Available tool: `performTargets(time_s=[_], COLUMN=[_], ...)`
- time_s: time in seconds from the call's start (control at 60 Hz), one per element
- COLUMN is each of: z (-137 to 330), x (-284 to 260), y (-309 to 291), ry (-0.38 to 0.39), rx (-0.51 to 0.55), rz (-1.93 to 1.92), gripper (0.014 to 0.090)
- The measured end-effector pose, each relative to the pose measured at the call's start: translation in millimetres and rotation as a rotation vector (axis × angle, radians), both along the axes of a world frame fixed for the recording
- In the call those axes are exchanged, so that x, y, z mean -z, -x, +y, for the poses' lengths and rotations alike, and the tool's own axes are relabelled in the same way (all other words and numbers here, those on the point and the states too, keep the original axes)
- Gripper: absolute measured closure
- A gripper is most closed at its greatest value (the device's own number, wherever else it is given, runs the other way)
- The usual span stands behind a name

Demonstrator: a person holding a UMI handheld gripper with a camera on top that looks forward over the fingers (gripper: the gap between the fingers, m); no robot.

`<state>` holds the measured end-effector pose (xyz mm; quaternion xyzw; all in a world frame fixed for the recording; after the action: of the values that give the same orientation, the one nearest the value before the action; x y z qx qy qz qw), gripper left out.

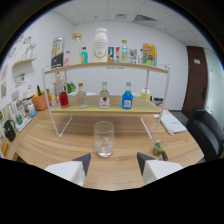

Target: Make me a cup of Mojito.

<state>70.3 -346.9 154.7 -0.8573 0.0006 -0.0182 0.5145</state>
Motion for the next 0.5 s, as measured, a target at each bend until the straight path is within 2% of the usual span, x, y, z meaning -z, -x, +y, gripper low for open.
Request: performTargets(time_s=[0.217, 0.5], z=[19.4, 104.0], x=[-12.9, -57.1], y=[34.6, 42.2], ry=[-0.018, -0.092], rx=[-0.020, -0.048], rz=[0.013, 0.008], gripper=[0.0189, 0.0187])
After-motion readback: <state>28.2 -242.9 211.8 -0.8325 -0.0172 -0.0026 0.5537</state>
